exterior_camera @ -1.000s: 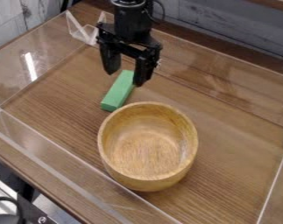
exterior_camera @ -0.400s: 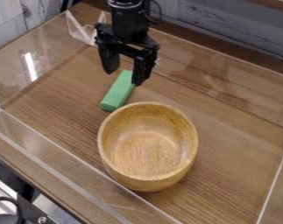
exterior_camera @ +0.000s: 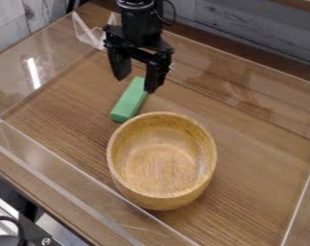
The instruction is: Put the green block in the brown bowl
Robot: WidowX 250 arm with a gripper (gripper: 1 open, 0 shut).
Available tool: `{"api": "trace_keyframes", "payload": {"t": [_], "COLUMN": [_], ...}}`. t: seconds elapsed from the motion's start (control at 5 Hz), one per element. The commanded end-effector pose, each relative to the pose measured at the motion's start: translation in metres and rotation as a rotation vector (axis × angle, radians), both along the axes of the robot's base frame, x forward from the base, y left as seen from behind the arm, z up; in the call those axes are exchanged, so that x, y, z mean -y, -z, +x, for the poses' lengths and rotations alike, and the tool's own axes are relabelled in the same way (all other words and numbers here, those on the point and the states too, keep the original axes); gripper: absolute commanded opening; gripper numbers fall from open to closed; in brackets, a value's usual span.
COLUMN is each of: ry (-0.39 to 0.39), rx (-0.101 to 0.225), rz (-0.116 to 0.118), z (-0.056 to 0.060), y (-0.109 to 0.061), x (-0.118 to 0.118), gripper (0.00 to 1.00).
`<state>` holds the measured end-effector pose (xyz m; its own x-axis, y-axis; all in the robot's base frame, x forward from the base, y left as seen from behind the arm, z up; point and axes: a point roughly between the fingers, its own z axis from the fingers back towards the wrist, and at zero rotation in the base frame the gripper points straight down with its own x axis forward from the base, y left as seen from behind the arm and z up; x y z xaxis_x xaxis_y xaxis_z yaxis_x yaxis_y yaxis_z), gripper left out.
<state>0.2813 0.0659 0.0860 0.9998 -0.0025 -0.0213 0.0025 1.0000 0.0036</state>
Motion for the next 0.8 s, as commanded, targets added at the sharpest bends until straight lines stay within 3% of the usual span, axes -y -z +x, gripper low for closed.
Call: {"api": "trace_keyframes", "payload": {"t": [0.0,0.6], "ry": [0.001,0.001], "rx": [0.055,0.071], "rz": [0.011,0.004], "z": [0.0042,0.0052], "y": [-0.0115,-0.0101], "x": [-0.0049,-0.0045], "gripper": [1.00,1.00]}}
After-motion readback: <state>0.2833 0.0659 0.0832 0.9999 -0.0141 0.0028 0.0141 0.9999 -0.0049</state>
